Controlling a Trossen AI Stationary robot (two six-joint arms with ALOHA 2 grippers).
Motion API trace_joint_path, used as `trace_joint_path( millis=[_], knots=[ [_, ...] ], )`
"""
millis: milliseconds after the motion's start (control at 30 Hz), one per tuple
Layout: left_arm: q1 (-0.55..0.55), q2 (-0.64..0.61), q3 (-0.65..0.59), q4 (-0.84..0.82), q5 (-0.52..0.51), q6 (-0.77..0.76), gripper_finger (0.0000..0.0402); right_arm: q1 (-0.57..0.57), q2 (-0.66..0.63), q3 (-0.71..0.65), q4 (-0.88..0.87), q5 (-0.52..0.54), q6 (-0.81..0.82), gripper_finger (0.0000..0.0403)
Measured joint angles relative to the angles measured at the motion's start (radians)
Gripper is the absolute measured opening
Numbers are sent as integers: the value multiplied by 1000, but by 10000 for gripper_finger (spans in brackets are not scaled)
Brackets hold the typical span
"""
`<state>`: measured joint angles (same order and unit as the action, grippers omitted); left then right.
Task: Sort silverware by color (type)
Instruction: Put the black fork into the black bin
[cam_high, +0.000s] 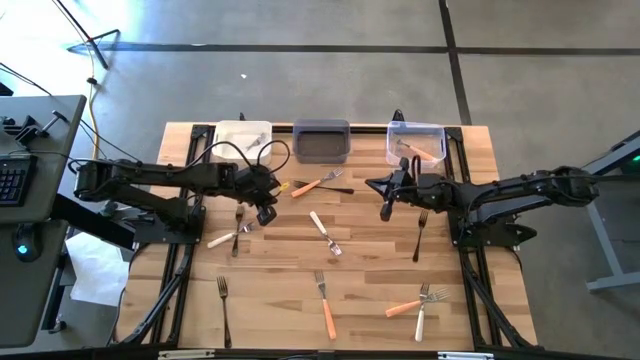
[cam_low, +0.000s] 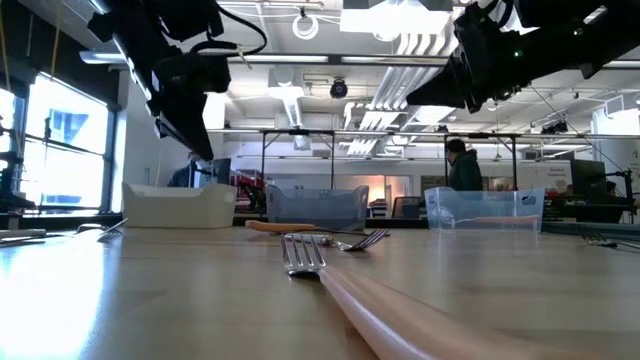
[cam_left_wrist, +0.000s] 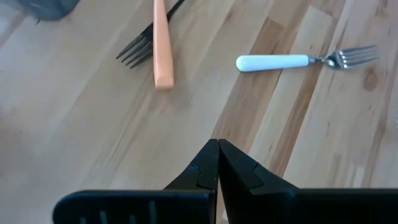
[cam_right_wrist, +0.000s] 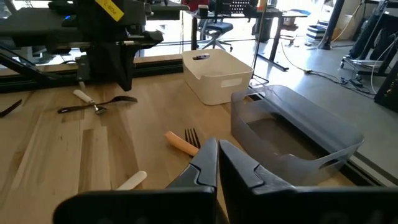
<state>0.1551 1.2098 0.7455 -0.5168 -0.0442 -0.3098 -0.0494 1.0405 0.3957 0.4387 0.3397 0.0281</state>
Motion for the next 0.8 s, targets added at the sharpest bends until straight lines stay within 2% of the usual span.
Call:
trace_joint_path(
  millis=[433,667,800],
  knots=[
    [0,3,140,-219,-40,43,0,0,12,0,36,-11,-22,0],
    [0,4,175,-347,-51,41,2,-1,111,0,150,-66,-59,0],
    [0,4,189,-393,-51,41,19,0,178,-1,230,-71,-63,0]
  ],
)
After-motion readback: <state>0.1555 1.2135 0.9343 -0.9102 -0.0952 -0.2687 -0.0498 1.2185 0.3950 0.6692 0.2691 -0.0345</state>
